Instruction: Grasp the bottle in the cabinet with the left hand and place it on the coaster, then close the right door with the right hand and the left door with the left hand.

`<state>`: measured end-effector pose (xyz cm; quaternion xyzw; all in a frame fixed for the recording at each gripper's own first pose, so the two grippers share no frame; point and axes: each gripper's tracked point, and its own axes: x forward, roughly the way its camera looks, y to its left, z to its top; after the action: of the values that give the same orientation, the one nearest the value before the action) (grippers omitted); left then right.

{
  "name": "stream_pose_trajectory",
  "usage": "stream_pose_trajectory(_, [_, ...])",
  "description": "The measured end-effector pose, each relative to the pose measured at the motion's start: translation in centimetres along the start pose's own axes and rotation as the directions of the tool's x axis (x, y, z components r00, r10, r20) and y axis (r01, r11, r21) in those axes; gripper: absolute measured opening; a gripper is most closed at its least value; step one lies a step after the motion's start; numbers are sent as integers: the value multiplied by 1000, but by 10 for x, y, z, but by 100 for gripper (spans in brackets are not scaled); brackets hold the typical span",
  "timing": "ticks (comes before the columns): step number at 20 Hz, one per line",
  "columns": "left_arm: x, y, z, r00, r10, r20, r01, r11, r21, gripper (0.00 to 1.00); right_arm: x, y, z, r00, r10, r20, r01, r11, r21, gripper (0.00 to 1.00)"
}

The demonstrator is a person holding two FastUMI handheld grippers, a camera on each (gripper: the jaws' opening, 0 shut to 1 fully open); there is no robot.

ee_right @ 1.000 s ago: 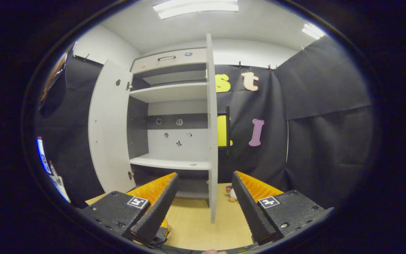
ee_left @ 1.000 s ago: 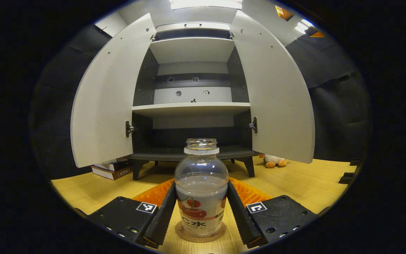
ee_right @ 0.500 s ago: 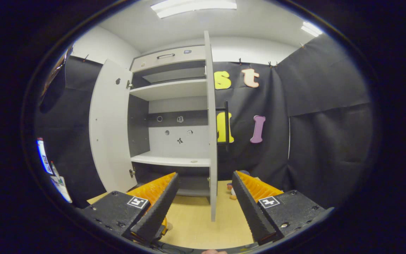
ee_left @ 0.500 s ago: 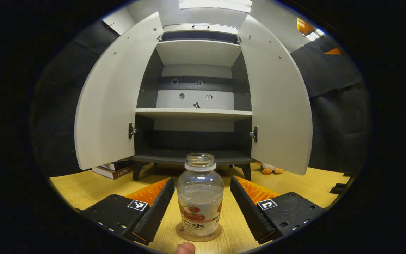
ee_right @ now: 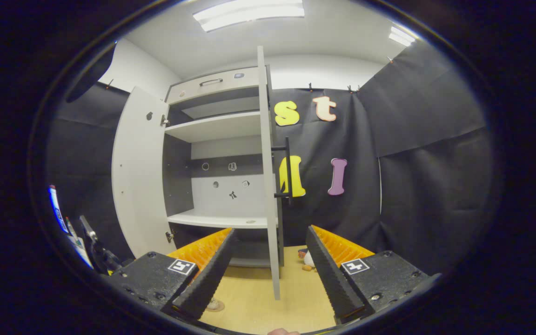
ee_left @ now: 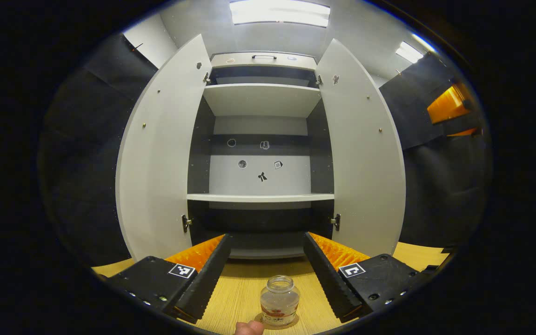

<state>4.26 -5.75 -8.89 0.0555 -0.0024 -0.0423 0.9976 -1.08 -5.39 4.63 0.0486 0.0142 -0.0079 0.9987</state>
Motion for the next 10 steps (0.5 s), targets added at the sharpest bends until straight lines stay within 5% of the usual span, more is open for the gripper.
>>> stream_pose_trajectory(4, [-4,-1,48,1000,-13,23,12,999,42,96,9,-17,4,999,-27,45,28,1000,-3,99])
stream_pose_trajectory(10, [-19,-12,59,997,-69,-31,69,998,-14,97,33,-33,-5,1000,-9,8,9,999,41,99])
